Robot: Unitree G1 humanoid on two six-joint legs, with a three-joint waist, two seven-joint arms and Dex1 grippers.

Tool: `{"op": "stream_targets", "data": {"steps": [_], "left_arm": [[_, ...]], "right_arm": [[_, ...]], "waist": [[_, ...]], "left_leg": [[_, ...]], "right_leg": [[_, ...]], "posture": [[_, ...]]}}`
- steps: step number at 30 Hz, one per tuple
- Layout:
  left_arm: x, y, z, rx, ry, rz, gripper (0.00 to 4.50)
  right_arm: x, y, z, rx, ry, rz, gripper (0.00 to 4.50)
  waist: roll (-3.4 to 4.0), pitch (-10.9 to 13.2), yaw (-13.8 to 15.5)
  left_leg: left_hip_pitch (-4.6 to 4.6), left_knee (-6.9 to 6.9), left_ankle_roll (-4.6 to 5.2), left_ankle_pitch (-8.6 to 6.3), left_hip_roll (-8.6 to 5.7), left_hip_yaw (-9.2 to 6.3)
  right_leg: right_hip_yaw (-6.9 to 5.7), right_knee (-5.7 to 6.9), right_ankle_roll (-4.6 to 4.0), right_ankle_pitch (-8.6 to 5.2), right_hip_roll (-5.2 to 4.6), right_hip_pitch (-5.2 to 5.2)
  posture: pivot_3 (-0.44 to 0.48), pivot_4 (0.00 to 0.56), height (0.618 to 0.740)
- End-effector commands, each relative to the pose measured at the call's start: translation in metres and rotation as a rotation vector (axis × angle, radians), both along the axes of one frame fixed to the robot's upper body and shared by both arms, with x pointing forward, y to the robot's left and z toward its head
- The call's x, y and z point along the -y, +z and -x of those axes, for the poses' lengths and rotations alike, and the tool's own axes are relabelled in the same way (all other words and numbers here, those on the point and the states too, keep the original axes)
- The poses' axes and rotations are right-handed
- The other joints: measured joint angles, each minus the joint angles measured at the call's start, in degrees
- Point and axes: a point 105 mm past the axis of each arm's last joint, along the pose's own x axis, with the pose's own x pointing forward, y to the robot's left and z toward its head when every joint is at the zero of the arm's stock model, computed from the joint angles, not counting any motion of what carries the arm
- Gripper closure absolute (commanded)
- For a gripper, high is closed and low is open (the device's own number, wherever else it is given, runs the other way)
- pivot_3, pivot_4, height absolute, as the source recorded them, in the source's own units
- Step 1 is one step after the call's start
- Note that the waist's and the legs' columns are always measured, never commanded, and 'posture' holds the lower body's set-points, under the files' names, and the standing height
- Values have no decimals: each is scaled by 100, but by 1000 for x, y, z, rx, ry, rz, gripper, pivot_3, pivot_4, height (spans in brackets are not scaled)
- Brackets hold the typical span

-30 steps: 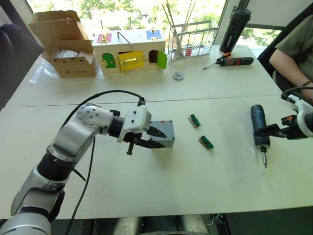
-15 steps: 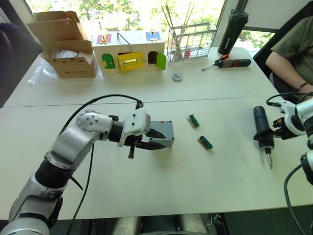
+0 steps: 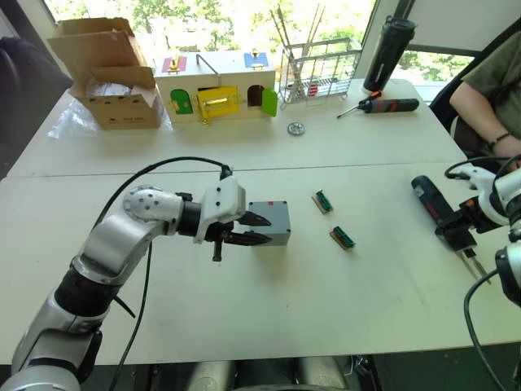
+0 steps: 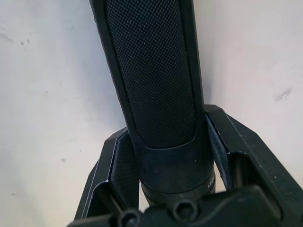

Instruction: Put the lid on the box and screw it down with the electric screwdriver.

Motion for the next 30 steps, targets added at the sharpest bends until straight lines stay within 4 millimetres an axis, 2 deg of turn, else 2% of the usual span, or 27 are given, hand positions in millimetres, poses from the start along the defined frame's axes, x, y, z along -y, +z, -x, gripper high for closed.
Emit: {"op": "stream_targets", "data": {"steps": [1, 2, 4, 6, 7, 9, 10, 13, 15, 19, 24, 30], "left_arm": [[-7, 12, -12, 20, 40, 45, 3157], [-8, 13, -16, 12, 56, 59, 3157], [-11, 15, -21, 0, 75, 80, 3157], [-14, 16, -27, -24, 106, 105, 3157], [-16, 16, -30, -33, 123, 115, 3157], [-19, 17, -33, -40, 140, 124, 3157], [-20, 17, -34, -44, 148, 127, 3157], [-20, 19, -38, -59, 173, 141, 3157], [-21, 16, -37, -75, 171, 119, 3157], [-20, 13, -38, -84, 175, 100, 3157], [-15, 2, -41, -69, 171, 62, 3157], [-6, -15, -43, -44, 174, 22, 3157]], "right_arm": [[-19, 85, -31, 344, 0, -130, 2740], [-27, 104, -35, 428, 6, -192, 2740], [-38, 128, -40, 533, 15, -283, 2740], [-64, 171, -42, 804, 137, -423, 2740], [-75, 189, -37, 938, 190, -480, 2740], [-86, 203, -25, 1086, 215, -538, 2740], [-98, 204, -19, 1146, 232, -573, 2740], [-140, 202, 6, 1299, 288, -695, 2740], [-169, 192, 20, 1332, 351, -736, 2740], [-213, 173, 35, 1356, 415, -791, 2740], [-247, 153, 42, 1333, 446, -839, 2740], [-263, 137, 38, 1317, 464, -817, 2740]], "waist": [[50, 26, -33], [53, 29, -36], [52, 29, -32], [47, 31, -4], [45, 32, 3], [45, 32, 21], [45, 32, 26], [43, 30, 26], [43, 30, 19], [44, 29, 15], [44, 29, -23], [44, 29, -37]], "left_leg": [[-2, -6, 0, 0, 0, 14], [-5, -17, 0, 0, 2, 22], [-6, -17, -1, 1, 13, 23], [-6, -22, -2, 1, 23, 15], [-7, -24, -2, 2, 25, 8], [-11, -16, -4, 3, 24, 0], [-13, -15, -4, 3, 22, 1], [-13, -9, -9, 6, 13, -10], [-14, 1, -11, 7, 8, -11], [-14, -2, -11, 7, 3, -18], [-10, -1, -12, 8, 0, -18], [-7, -4, -12, 8, 0, -18]], "right_leg": [[5, 6, 0, 0, -3, -15], [8, 12, 0, 0, -3, -29], [5, 12, 0, 0, 0, -46], [-5, 13, -1, 0, 4, -51], [-11, 12, -1, -1, 7, -50], [-21, 19, -1, -1, 10, -44], [-22, 26, -1, -1, 9, -43], [-24, 30, 0, 0, 1, -21], [-22, 40, 1, 0, -1, -25], [-20, 54, 1, 0, -3, -30], [-21, 54, 1, 0, -3, -29], [-22, 59, 1, 0, -1, -31]], "posture": [[0, 150, 740], [0, 150, 740], [0, 150, 740], [0, 150, 740], [0, 150, 740], [0, 150, 740], [0, 150, 740], [0, 150, 740], [0, 150, 740], [0, 150, 740], [0, 150, 740], [0, 150, 740]]}}
